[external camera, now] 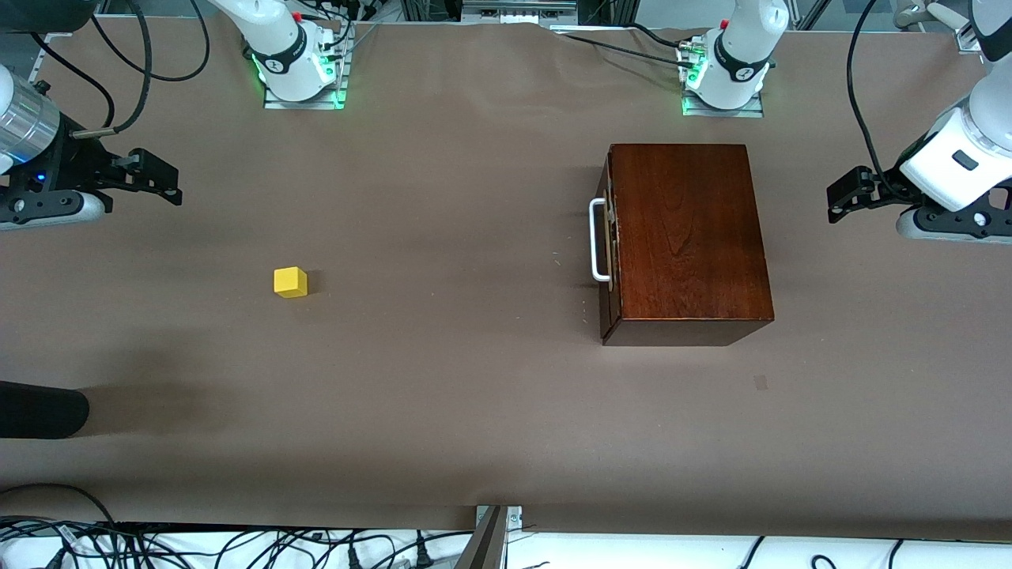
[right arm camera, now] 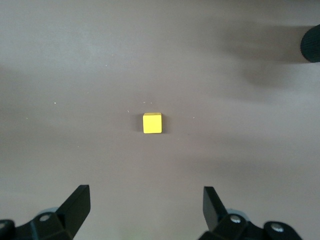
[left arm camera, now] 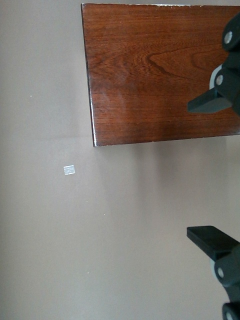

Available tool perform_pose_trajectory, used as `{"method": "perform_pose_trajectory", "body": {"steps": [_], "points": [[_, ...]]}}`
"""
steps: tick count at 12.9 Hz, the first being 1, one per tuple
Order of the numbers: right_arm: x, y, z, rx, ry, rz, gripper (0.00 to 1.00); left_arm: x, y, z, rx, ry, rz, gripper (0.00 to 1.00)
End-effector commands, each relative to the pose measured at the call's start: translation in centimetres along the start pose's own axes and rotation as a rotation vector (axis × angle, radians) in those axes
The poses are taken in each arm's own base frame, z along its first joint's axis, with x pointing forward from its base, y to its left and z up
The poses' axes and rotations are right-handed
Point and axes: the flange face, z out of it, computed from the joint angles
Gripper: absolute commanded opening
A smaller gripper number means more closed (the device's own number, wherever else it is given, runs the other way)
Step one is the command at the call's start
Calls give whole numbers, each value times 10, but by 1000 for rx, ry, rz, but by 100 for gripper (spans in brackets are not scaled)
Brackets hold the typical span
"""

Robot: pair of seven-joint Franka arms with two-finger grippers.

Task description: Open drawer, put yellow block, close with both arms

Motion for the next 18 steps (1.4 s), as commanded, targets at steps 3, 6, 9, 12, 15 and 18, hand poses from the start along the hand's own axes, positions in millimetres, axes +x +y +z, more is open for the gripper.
{"method": "perform_pose_trajectory", "body": {"steps": [3, 6, 9, 12, 15, 18], "points": [[0, 1, -3, -8, -8, 7, 100, 3, -1, -6, 25, -3, 3, 100], [1, 2, -3, -8, -9, 8, 100, 3, 0, -6, 25, -3, 4, 100], [1, 1, -3, -8, -9, 7, 100, 3, 1, -6, 21, -4, 3, 100], [0, 1, -4, -8, -8, 7, 100, 2, 3, -7, 16, -6, 5, 100], [0, 2, -4, -8, -8, 8, 100, 0, 8, -6, 14, -22, 14, 100], [1, 2, -3, -8, -8, 7, 100, -2, 20, -6, 10, -29, 32, 100]]}}
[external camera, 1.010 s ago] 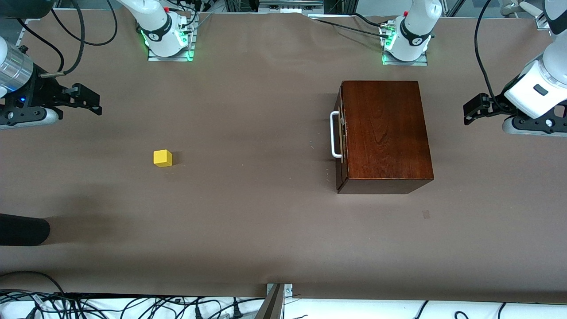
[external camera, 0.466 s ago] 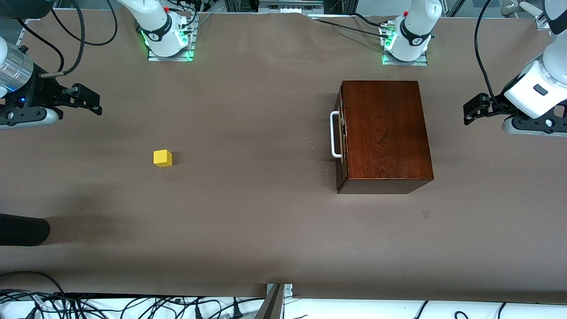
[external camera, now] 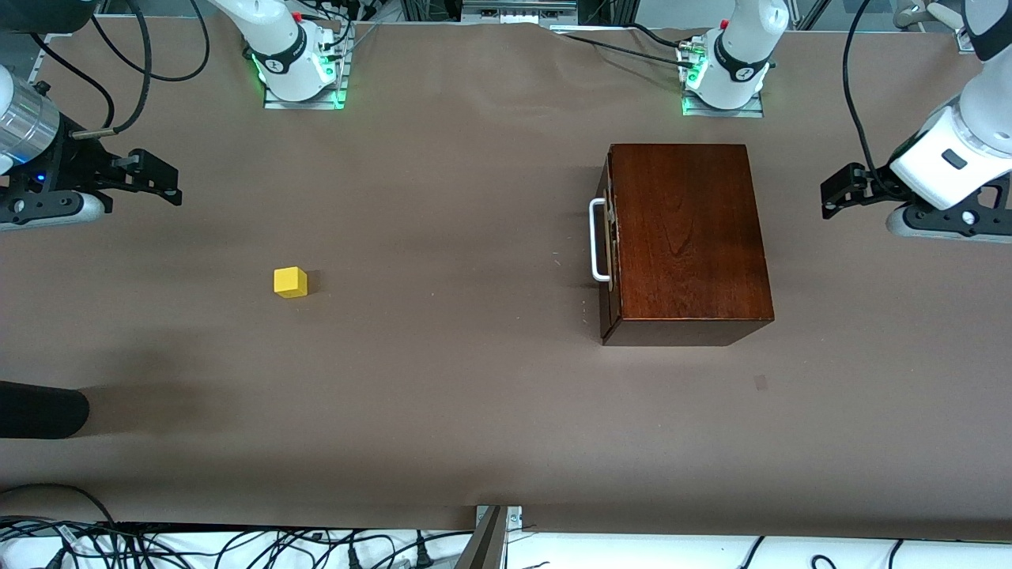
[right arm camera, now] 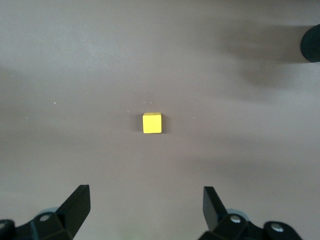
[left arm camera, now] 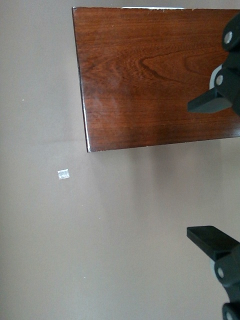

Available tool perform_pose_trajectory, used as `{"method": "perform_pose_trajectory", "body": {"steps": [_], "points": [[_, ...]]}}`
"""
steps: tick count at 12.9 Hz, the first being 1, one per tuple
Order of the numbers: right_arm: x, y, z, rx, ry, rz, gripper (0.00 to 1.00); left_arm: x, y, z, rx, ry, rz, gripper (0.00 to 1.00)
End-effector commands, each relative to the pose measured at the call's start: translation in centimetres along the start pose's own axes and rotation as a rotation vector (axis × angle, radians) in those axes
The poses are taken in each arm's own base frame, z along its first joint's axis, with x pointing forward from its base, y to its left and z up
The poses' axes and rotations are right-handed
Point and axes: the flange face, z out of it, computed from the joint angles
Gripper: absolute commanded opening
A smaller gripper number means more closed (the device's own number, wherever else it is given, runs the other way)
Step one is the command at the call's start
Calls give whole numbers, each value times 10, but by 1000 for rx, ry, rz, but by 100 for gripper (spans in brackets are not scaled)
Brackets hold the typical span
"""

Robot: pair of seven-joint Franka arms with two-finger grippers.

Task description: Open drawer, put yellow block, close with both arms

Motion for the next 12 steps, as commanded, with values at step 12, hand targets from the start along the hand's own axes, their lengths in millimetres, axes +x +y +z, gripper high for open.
{"method": "perform_pose_trajectory", "body": {"steps": [12], "points": [[1, 3, -4, -8, -7, 3, 100, -14, 208, 33, -88, -112, -38, 100]]}}
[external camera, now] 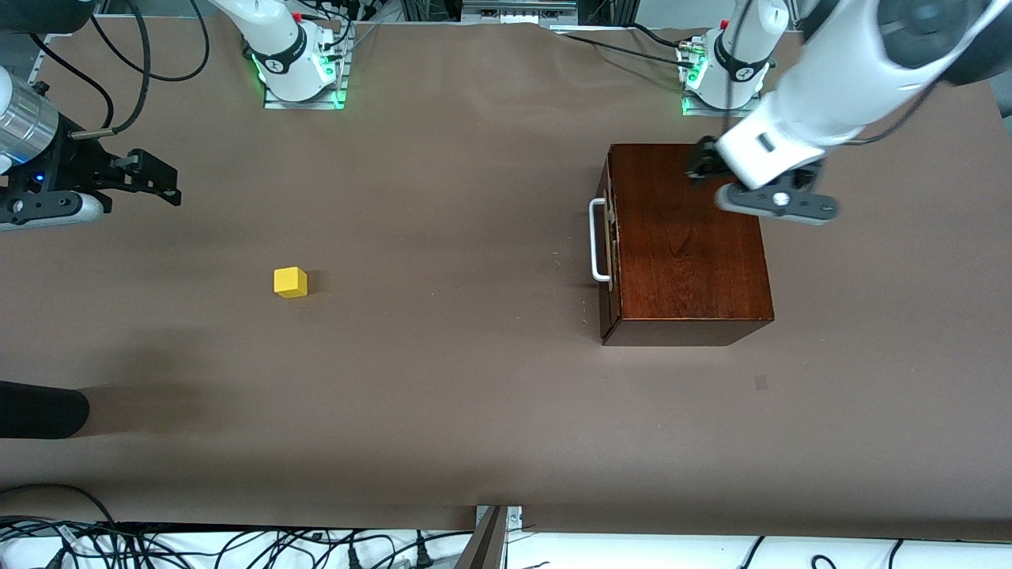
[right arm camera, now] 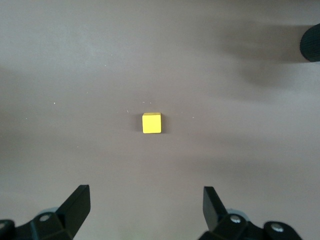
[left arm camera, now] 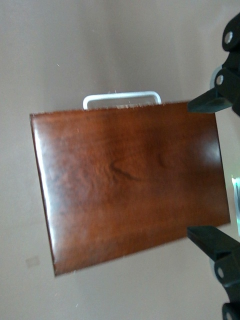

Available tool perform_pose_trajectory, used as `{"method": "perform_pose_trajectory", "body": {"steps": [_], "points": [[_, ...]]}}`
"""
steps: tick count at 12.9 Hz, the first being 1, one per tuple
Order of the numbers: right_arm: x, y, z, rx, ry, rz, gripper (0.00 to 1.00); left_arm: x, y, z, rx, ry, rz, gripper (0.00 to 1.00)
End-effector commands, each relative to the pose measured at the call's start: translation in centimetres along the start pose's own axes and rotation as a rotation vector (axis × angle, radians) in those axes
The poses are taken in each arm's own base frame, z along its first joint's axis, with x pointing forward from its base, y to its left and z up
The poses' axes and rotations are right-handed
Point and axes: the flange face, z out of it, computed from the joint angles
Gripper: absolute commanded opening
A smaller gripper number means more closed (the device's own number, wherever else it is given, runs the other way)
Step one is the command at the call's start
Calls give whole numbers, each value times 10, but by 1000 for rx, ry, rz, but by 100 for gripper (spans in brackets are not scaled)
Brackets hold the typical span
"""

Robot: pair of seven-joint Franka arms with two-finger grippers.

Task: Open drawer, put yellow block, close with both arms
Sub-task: 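Move the left gripper to the white drawer handle of the box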

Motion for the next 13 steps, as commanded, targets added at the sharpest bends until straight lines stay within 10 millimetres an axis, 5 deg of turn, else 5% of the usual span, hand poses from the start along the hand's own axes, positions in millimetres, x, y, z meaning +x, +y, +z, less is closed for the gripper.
{"method": "perform_pose_trajectory", "body": {"steps": [1, 6, 13], "points": [[1, 1, -4, -8, -7, 1, 100, -1, 54, 14, -11, -4, -63, 100], [1, 2, -4, -8, -7, 1, 100, -3, 143, 91, 79, -55, -74, 100], [1, 2, -4, -8, -7, 1, 100, 28, 162, 182, 102, -85, -43, 100]]}}
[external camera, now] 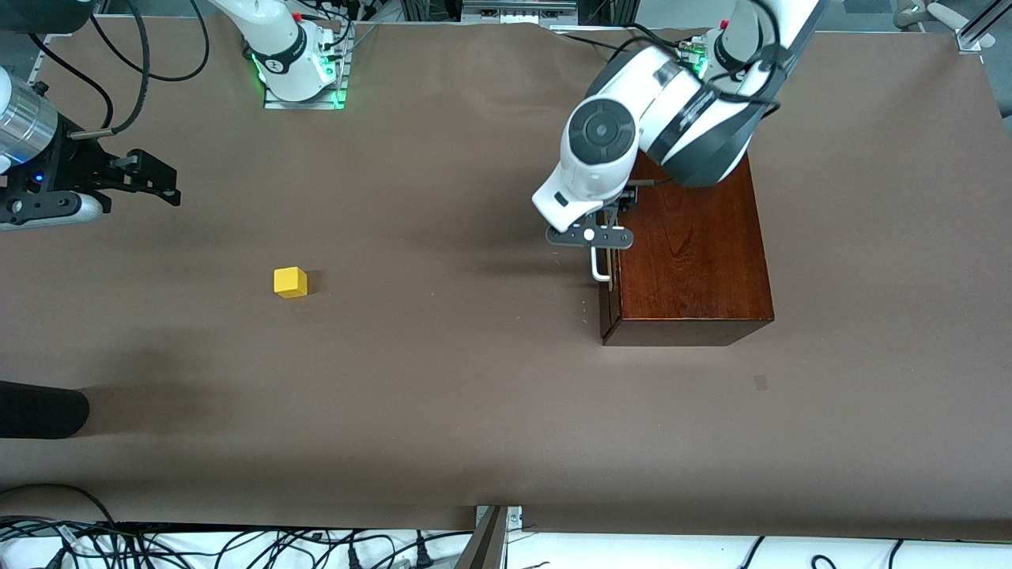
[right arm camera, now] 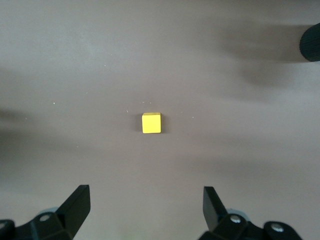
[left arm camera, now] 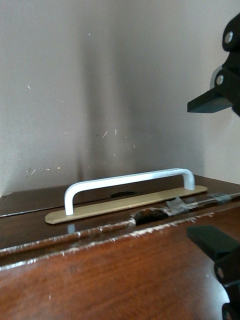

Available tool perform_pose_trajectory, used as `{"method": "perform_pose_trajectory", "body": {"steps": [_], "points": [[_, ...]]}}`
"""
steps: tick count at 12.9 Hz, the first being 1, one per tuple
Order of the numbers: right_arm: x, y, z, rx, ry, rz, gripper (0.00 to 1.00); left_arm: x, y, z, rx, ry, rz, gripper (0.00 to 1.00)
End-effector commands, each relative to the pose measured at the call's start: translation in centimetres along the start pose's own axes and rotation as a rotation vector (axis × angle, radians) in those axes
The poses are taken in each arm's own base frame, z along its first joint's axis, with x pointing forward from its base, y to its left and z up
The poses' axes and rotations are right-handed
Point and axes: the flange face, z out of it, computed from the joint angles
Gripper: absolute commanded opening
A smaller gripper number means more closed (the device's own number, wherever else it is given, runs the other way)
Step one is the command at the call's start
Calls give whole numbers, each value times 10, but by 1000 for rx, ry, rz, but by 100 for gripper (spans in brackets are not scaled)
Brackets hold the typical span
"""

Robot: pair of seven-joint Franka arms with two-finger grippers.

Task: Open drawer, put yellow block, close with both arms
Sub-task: 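Move the left gripper to the white drawer handle of the box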

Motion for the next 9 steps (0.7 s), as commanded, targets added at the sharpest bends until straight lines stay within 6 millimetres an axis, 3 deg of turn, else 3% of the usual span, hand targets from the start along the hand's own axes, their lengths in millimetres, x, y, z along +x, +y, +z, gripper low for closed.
{"method": "perform_pose_trajectory", "body": {"steps": [1, 5, 9], "points": [[1, 1, -4, -8, -7, 0, 100, 1, 15, 20, 11, 22, 13, 100], [1, 1, -4, -8, -7, 0, 100, -4, 29, 55, 110, 51, 9, 100], [1, 1, -4, -8, -7, 0, 100, 1, 32, 73, 139, 57, 6, 100]]}}
